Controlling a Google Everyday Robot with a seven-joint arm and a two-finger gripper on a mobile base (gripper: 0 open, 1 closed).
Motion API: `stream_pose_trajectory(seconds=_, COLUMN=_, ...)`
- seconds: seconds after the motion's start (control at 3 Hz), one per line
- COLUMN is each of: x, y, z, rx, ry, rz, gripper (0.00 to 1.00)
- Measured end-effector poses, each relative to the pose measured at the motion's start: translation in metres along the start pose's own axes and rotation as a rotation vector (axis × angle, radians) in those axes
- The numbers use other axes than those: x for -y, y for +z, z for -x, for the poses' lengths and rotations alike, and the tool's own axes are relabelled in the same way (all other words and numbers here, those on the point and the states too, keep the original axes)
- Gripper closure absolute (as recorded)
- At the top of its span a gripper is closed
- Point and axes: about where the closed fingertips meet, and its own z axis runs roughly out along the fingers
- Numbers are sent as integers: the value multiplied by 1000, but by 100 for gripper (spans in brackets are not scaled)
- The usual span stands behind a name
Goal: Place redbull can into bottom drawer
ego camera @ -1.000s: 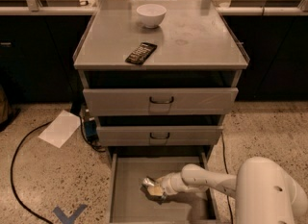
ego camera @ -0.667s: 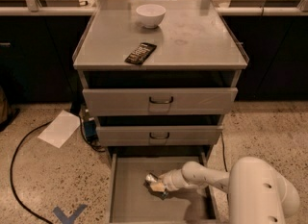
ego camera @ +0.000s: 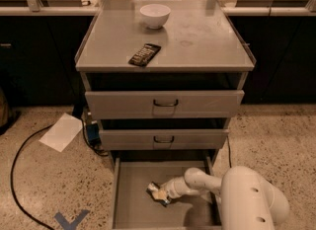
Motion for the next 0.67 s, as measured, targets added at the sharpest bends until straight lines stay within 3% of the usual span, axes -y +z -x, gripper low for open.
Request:
stream_pose_trajectory(seconds=0.33, x=-4, y=17, z=-7, rx=-6, ry=23, rz=42, gripper=100)
stream_pose_trajectory(seconds=0.67, x=-4, y=17, z=-8, rx=-6, ry=24, rz=43, gripper=82)
